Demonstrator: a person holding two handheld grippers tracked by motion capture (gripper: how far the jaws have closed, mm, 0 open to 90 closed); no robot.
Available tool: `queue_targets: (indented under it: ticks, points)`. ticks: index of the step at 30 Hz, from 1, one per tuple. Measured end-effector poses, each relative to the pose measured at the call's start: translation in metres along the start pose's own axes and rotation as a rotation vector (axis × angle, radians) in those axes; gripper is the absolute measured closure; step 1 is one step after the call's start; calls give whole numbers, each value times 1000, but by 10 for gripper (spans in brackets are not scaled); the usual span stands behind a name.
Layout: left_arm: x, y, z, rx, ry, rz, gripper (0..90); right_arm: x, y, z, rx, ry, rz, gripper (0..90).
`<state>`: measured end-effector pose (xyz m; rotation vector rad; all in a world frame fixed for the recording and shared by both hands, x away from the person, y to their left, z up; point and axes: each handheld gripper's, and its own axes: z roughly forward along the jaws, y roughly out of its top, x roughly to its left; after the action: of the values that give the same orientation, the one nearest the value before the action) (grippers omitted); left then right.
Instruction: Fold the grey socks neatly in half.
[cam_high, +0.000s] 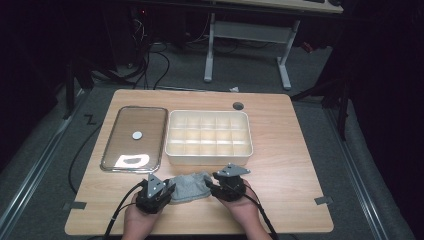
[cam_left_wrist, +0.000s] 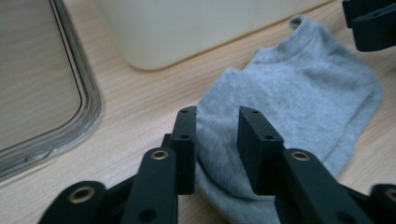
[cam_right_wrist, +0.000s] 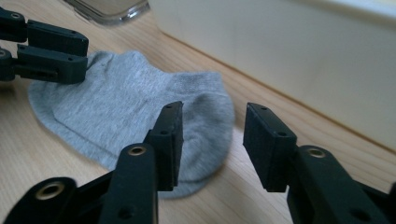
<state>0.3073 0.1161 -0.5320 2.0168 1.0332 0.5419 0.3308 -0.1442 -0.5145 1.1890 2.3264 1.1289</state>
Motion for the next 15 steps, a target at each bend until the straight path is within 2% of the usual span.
queue_targets:
  ticks: [3,5,6,7,8,10,13,14,15]
  points:
    - [2,1,-1,-6,16,-13,857,3,0,10,43,-8,2,527]
    - [2,1,-2,-12,18,-15,871,5,-1,12,51,-9,0,522]
    - [4,1,-5,-25,18,-19,873,7,-3,16,73,0,-1,516]
    - [5,1,-9,-36,17,-24,874,8,-4,16,71,6,-3,519]
    - [5,1,-9,-36,17,-24,874,10,-5,16,66,-5,-26,531]
    - [7,1,-21,-69,3,-25,875,14,-8,16,56,-12,-51,583]
    - [8,0,-30,-69,-13,-23,875,16,-9,16,49,-15,-59,607]
    - [9,-4,-35,-53,-40,-33,875,16,-9,16,47,-12,-61,615]
    - [8,-7,-35,-34,-44,-23,875,16,-9,16,49,-10,-59,619]
